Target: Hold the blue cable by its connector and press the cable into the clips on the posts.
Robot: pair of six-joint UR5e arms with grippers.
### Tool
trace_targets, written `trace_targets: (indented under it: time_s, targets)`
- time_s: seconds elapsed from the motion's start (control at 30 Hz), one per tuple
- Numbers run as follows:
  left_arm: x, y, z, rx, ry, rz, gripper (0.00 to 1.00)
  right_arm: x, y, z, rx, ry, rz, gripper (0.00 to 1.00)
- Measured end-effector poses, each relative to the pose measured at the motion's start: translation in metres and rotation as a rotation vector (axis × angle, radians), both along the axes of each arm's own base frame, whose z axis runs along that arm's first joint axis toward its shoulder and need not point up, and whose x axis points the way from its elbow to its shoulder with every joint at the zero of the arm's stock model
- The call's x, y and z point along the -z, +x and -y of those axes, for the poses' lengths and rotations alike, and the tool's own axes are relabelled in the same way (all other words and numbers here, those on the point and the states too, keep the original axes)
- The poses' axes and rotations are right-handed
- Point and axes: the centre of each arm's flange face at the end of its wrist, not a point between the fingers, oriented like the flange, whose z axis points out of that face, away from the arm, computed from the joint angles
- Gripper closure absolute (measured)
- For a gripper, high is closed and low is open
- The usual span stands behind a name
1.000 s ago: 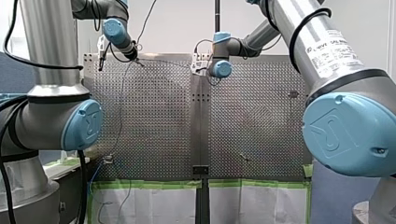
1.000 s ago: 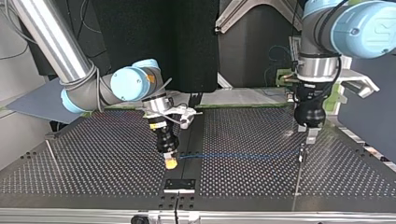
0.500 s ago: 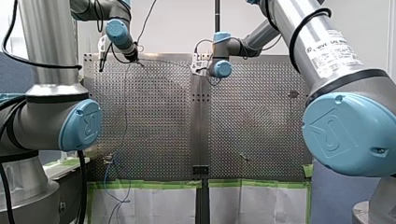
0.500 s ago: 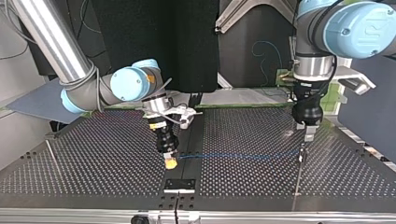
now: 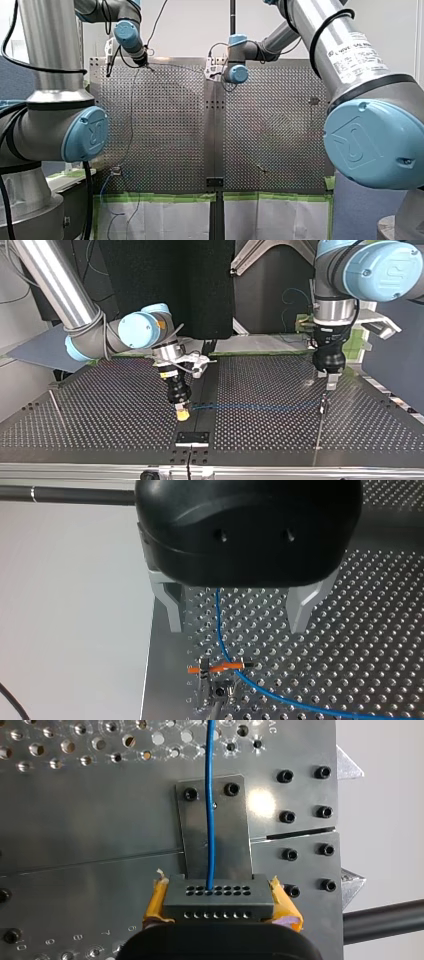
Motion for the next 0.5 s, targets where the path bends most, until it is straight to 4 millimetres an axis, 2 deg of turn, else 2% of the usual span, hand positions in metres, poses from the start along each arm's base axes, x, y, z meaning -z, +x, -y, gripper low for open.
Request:
trace_targets:
  time_s: [0.23, 0.5]
  targets:
    - [0.000, 0.000, 0.002, 0.006, 0.001, -0.001, 0.00, 0.000, 0.002, -0.002, -0.003, 0.002, -0.001, 1.00]
    - [0.005, 0.005, 0.015, 0.074, -0.018, 0.006, 0.00, 0.002, 0.001, -0.003, -0.005, 0.012, -0.009, 1.00]
